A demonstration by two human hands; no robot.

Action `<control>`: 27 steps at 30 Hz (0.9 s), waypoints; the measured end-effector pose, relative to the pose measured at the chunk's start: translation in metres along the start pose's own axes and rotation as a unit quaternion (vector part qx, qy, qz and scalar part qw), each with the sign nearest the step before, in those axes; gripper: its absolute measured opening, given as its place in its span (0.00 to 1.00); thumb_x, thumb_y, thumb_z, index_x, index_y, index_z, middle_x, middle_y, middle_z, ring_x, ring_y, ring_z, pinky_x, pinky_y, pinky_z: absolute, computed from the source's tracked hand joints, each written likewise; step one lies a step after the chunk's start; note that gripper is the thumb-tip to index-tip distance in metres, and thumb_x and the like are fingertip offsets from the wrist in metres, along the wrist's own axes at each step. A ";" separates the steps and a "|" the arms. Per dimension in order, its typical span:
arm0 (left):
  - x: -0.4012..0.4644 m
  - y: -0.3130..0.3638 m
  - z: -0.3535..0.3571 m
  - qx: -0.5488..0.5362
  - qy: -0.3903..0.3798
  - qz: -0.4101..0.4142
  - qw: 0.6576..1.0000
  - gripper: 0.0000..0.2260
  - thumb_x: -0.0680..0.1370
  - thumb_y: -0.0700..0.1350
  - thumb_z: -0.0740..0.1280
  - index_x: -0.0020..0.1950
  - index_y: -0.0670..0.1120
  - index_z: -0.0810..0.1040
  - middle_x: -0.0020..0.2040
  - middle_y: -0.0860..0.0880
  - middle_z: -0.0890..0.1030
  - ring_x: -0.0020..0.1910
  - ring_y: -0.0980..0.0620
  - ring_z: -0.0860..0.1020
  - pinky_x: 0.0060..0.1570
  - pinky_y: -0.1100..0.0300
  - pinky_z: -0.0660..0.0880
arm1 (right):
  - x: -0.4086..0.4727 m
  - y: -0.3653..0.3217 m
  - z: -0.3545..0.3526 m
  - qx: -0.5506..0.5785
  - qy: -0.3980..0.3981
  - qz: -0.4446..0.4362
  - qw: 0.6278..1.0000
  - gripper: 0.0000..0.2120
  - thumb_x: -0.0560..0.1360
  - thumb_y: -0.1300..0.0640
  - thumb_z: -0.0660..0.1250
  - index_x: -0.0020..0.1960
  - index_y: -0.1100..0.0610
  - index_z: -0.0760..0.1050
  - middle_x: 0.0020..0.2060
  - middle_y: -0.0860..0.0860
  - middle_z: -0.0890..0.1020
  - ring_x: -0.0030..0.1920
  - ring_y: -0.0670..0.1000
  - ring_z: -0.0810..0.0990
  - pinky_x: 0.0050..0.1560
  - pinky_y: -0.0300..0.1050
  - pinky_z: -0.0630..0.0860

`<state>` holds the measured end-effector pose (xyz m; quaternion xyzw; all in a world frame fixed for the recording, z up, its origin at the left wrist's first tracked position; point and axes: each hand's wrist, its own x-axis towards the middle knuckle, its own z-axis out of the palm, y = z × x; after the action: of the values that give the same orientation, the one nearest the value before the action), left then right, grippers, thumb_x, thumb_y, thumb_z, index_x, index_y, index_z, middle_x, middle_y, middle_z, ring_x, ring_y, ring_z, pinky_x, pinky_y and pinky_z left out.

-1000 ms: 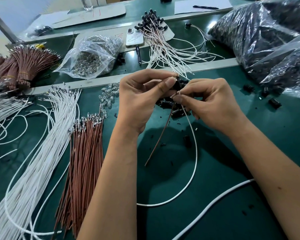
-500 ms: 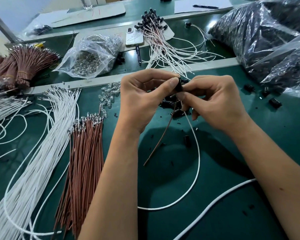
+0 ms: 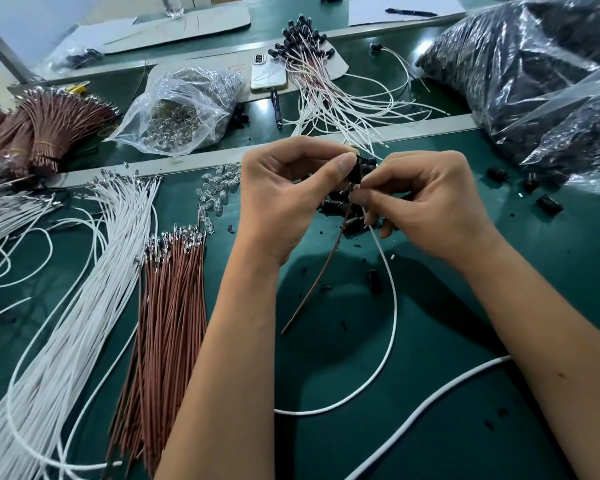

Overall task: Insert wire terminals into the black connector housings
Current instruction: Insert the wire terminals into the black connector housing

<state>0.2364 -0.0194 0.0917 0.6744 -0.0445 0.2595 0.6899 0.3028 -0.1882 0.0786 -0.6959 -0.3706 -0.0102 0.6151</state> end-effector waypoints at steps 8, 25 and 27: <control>0.000 0.001 0.001 -0.004 0.012 -0.023 1.000 0.02 0.75 0.33 0.74 0.45 0.39 0.84 0.38 0.47 0.85 0.37 0.49 0.83 0.43 0.52 0.83 | 0.000 0.003 0.001 0.015 -0.003 0.023 1.000 0.06 0.74 0.62 0.78 0.41 0.54 0.84 0.30 0.55 0.83 0.27 0.59 0.82 0.26 0.46 0.78; 0.001 0.001 0.000 -0.056 -0.015 -0.046 0.997 0.02 0.77 0.31 0.71 0.47 0.35 0.80 0.47 0.37 0.86 0.42 0.42 0.85 0.42 0.54 0.82 | -0.001 -0.004 0.000 0.079 -0.011 0.088 0.993 0.05 0.73 0.66 0.77 0.41 0.59 0.83 0.27 0.52 0.81 0.26 0.50 0.80 0.26 0.40 0.77; 0.000 0.002 0.000 -0.060 -0.020 -0.049 0.997 0.02 0.76 0.31 0.71 0.46 0.36 0.80 0.47 0.38 0.86 0.43 0.43 0.86 0.43 0.55 0.83 | -0.001 -0.005 0.000 0.085 -0.006 0.088 0.992 0.04 0.72 0.64 0.78 0.41 0.59 0.83 0.27 0.52 0.82 0.26 0.51 0.81 0.26 0.39 0.77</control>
<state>0.2354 -0.0194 0.0937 0.6385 -0.0403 0.2086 0.7397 0.2997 -0.1890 0.0822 -0.6711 -0.3109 0.0793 0.6684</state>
